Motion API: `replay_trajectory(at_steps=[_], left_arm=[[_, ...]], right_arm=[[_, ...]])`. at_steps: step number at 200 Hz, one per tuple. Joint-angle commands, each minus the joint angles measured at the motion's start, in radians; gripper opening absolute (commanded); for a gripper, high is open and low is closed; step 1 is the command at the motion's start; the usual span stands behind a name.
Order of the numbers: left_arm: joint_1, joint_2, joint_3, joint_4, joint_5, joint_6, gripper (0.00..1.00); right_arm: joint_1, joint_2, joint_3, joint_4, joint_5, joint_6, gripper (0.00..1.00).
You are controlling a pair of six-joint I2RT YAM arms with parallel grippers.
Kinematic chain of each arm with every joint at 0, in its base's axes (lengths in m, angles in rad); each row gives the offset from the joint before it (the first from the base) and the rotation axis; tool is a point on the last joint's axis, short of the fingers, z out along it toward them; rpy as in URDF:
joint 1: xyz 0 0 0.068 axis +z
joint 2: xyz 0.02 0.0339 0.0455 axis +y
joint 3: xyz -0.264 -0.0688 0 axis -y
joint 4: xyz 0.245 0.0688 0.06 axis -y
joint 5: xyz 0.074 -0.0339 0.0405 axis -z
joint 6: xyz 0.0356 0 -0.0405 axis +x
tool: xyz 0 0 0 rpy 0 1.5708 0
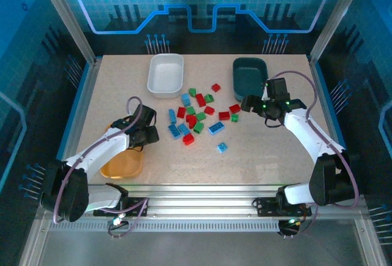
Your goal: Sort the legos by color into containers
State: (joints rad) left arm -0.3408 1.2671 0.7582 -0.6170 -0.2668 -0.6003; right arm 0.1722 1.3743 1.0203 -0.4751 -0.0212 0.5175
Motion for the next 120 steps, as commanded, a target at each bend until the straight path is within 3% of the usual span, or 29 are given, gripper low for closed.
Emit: replay_trajectory(at_steps=[1, 14, 29, 74, 120], left_arm=[[-0.007, -0.001, -0.03, -0.041, -0.048, -0.023, 0.58], [-0.007, -0.003, -0.047, -0.026, -0.041, -0.018, 0.56], [-0.007, 0.012, -0.058, 0.002, -0.009, -0.011, 0.46], [-0.017, 0.029, -0.026, -0.003, 0.009, 0.011, 0.0], [-0.096, -0.041, 0.259, -0.18, -0.053, 0.082, 0.0]], right_arm=[[0.015, -0.036, -0.004, -0.03, -0.02, -0.017, 0.9], [0.015, -0.04, -0.008, -0.031, -0.021, -0.019, 0.9], [0.015, -0.044, -0.011, -0.03, -0.019, -0.02, 0.9], [0.015, -0.048, -0.017, -0.033, -0.009, -0.019, 0.89], [0.008, -0.045, 0.005, -0.036, 0.029, -0.025, 0.89]])
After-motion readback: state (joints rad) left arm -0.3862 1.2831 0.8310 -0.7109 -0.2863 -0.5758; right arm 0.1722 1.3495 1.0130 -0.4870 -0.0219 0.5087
